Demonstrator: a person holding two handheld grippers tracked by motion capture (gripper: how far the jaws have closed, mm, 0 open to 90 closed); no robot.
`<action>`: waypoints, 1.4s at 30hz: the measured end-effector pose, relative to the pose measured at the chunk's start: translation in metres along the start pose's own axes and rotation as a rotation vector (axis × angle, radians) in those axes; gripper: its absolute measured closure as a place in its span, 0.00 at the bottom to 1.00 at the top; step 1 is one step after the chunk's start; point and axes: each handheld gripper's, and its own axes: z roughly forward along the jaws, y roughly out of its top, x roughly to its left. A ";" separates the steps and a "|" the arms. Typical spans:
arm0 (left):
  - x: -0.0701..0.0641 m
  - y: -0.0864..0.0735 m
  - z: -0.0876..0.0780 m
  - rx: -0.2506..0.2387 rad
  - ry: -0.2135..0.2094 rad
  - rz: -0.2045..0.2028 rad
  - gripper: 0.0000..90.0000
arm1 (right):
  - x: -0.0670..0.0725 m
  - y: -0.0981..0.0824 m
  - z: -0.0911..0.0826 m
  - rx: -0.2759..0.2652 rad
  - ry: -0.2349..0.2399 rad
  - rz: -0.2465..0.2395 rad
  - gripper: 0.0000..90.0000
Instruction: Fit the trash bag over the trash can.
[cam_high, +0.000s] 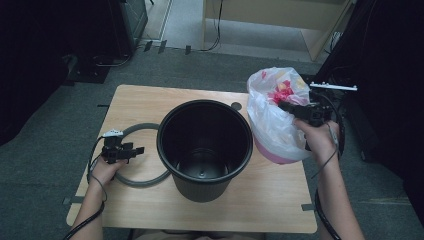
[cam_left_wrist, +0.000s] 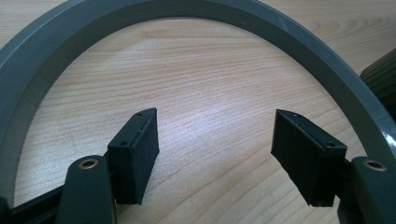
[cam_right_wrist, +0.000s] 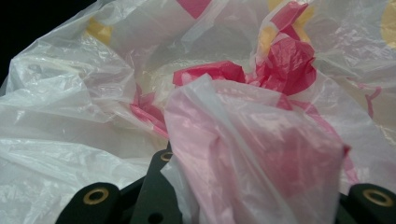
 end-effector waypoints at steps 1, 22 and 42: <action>0.000 0.000 0.000 0.000 -0.001 -0.001 0.36 | 0.003 0.002 0.000 -0.001 0.016 0.005 0.86; 0.001 0.000 0.000 -0.003 -0.009 -0.006 0.36 | 0.063 0.022 0.006 0.033 0.186 -0.037 0.86; 0.002 0.000 0.000 -0.007 -0.015 -0.017 0.36 | 0.101 0.008 0.034 0.109 0.324 -0.033 0.86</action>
